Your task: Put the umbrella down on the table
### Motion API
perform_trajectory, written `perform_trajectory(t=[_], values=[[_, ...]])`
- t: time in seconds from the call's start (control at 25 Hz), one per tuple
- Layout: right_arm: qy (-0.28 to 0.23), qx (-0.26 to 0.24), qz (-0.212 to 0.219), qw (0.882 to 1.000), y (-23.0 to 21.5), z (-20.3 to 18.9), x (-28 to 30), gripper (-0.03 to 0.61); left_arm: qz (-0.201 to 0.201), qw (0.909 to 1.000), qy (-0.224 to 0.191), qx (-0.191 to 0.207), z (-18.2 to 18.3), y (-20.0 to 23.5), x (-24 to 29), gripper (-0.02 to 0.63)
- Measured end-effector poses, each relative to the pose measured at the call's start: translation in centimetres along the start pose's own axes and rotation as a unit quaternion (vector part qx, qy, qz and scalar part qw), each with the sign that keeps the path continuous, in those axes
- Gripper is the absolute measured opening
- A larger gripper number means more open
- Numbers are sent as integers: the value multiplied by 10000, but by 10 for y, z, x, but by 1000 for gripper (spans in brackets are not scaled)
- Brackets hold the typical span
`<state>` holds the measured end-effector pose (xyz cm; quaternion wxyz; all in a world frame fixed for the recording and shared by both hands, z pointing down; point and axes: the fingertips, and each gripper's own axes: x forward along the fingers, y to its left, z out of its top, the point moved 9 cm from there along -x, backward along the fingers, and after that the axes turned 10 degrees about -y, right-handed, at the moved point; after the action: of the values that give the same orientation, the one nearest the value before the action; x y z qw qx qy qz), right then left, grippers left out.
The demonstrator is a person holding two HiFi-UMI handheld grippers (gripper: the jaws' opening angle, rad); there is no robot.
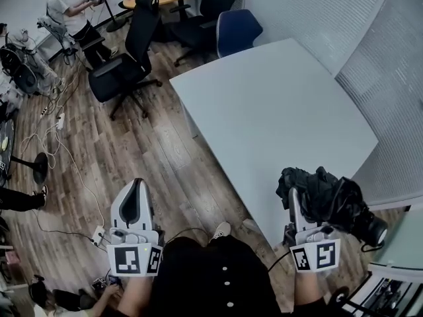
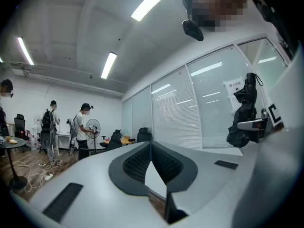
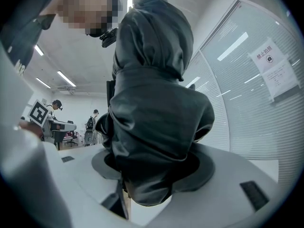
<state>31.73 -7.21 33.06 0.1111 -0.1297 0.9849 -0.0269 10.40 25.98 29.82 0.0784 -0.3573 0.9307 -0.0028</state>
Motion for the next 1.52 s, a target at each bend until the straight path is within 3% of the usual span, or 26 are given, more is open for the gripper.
perform_trajectory(t=[0.52, 1.52], values=[[111, 37, 23, 9999, 11, 0, 15, 276, 12, 10000, 38, 31, 3, 12, 3, 23], [165, -276, -423, 9986, 70, -21, 161, 276, -525, 9982, -4, -301, -32, 127, 143, 23]])
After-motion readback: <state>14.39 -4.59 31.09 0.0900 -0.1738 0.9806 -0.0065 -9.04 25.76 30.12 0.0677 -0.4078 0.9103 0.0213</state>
